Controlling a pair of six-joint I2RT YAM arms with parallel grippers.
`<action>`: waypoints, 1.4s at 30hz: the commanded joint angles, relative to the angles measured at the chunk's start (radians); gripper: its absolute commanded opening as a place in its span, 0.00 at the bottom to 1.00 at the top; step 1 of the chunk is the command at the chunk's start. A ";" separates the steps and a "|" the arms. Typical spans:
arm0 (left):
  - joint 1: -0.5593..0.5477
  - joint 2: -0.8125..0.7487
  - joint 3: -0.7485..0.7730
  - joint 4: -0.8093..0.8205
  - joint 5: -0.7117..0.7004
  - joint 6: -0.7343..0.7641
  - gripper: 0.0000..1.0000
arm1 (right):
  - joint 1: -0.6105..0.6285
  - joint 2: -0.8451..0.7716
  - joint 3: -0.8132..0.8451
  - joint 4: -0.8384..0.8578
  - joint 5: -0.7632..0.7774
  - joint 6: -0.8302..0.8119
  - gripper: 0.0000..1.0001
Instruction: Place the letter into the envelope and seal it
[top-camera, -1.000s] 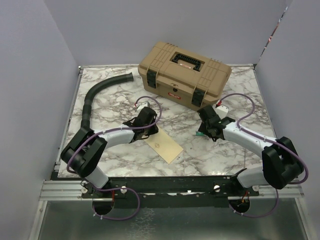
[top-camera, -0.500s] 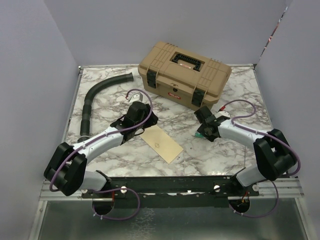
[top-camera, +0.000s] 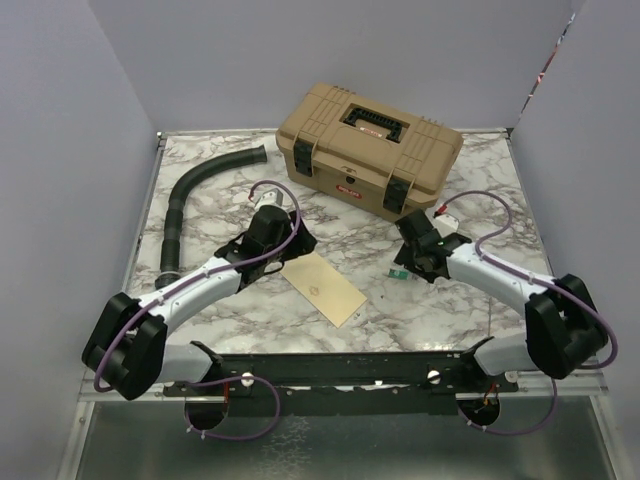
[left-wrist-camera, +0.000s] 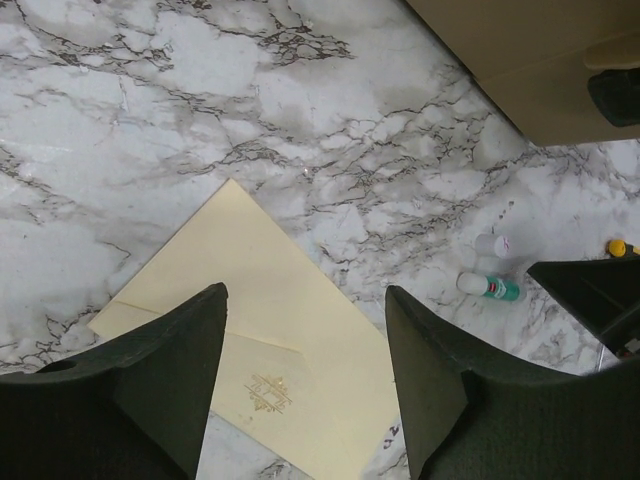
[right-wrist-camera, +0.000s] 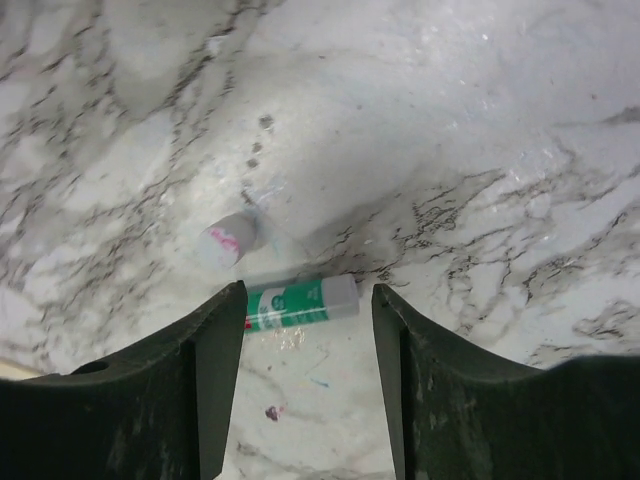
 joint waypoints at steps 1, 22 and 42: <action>0.012 -0.048 -0.027 -0.039 0.039 0.018 0.66 | -0.003 -0.102 -0.016 0.027 -0.168 -0.372 0.58; 0.043 -0.072 -0.026 -0.072 0.055 0.037 0.68 | -0.001 0.035 0.086 -0.007 -0.366 -1.295 0.57; 0.062 -0.056 -0.021 -0.074 0.075 0.041 0.68 | -0.002 0.117 0.044 0.022 -0.546 -1.377 0.36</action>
